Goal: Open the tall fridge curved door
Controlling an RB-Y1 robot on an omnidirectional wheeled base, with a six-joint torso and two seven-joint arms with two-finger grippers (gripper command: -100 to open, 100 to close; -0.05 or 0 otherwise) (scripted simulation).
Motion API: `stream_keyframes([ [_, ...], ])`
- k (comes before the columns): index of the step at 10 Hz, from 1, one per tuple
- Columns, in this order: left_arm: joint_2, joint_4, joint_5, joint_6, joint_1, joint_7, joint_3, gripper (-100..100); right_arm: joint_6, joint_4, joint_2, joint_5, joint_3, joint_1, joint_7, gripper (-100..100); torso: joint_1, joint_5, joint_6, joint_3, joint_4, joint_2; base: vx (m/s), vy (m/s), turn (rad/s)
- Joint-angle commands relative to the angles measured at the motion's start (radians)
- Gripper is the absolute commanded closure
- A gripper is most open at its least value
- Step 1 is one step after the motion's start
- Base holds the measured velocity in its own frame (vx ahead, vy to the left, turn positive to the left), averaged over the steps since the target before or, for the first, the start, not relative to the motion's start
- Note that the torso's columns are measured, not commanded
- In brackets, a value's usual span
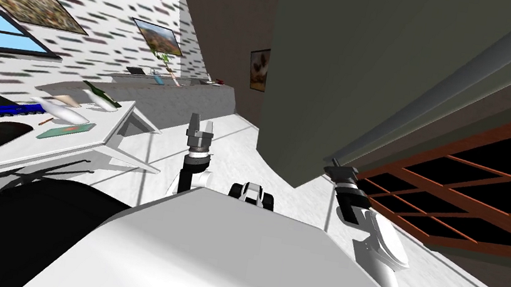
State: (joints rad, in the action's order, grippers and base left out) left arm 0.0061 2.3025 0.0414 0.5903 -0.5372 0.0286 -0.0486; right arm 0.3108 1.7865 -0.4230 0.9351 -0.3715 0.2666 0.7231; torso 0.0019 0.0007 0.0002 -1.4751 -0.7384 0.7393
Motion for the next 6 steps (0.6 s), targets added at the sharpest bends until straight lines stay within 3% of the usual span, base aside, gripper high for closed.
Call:
stream_keyframes([
  [1,0.0,0.0,0.0,0.0,0.0,0.0,0.0,0,-0.038,0.011,0.007,0.008,-0.009,0.006,-0.001,100,-0.005,-0.001,-0.001,-0.001,0.0,-0.002,-0.122,0.295,-0.048],
  [4,0.0,0.0,0.0,0.0,0.0,0.0,0.0,0,-0.075,0.024,0.015,0.014,-0.026,0.019,-0.002,100,0.002,0.0,0.0,-0.001,0.0,-0.001,-0.123,0.349,-0.113],
  [6,0.0,0.0,0.0,0.0,0.0,0.0,0.0,0,-0.085,0.027,0.015,0.015,-0.029,0.021,-0.004,100,-0.006,-0.002,0.0,-0.003,0.001,-0.004,-0.059,0.198,-0.047],
])
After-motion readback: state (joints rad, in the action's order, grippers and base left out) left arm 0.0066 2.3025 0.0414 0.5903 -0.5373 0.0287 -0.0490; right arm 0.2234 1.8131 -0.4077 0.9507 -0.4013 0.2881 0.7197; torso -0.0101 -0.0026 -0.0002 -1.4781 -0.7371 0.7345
